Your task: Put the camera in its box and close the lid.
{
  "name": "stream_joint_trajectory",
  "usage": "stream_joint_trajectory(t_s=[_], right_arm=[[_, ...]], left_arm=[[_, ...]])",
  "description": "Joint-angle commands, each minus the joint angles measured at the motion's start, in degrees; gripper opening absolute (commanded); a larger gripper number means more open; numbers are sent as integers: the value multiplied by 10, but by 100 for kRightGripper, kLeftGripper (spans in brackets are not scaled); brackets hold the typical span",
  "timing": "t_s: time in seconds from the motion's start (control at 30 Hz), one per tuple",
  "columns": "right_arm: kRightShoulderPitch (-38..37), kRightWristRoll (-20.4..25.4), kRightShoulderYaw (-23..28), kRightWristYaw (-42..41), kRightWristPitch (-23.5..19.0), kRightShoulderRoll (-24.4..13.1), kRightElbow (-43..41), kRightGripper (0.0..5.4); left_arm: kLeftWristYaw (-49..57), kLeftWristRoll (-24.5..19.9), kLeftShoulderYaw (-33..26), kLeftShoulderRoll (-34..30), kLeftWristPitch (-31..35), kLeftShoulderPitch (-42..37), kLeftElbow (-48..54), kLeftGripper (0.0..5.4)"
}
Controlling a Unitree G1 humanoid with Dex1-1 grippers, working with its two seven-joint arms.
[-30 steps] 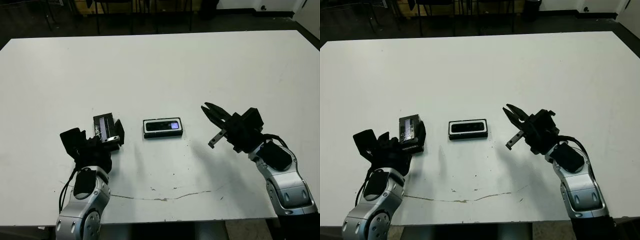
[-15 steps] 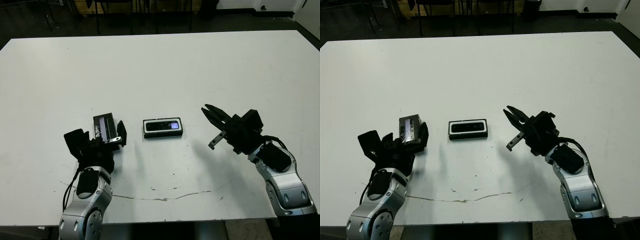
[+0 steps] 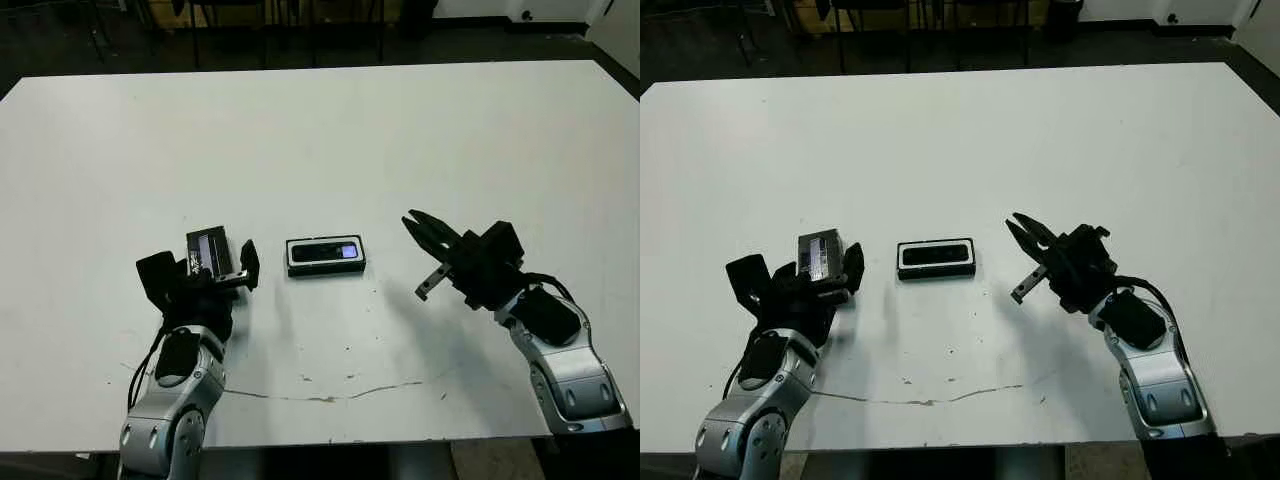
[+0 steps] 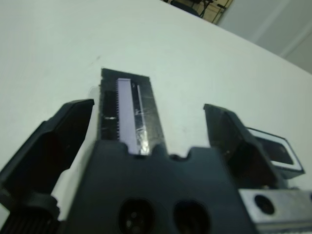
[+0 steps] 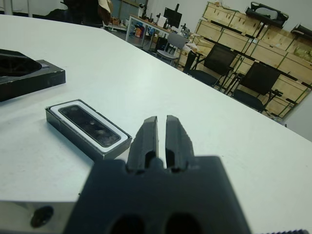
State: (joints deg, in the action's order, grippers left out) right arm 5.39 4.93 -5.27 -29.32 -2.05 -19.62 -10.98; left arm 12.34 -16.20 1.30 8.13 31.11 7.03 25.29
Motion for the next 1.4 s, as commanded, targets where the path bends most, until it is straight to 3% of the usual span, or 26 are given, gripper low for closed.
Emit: stream_joint_trajectory(t_s=[0.03, 0.3, 0.6, 0.87, 1.1, 1.23, 1.4], right_arm=[[-10, -7, -2, 2, -11, -7, -3, 0], [-12, -7, -1, 1, -24, -10, -13, 0], [-16, -3, 0, -2, -20, -10, -13, 0], [-20, -5, -1, 1, -44, -14, -32, 0], [-19, -2, 0, -2, -32, -12, -23, 0], [-19, -1, 0, -1, -36, -10, -25, 0], [-21, -5, -1, 4, -52, -12, -36, 0]], left_arm=[[3, 10, -6, 0, 17, -3, -15, 539], [-1, 22, -10, -3, 44, -11, -17, 539], [-18, 2, -32, 3, 69, -25, -27, 539], [-4, -21, -58, 22, 98, -38, -38, 539], [28, -29, -66, 27, 131, -48, -28, 539], [50, -1, -49, 7, 169, -58, -21, 539], [40, 42, -23, -27, 206, -68, -24, 476]])
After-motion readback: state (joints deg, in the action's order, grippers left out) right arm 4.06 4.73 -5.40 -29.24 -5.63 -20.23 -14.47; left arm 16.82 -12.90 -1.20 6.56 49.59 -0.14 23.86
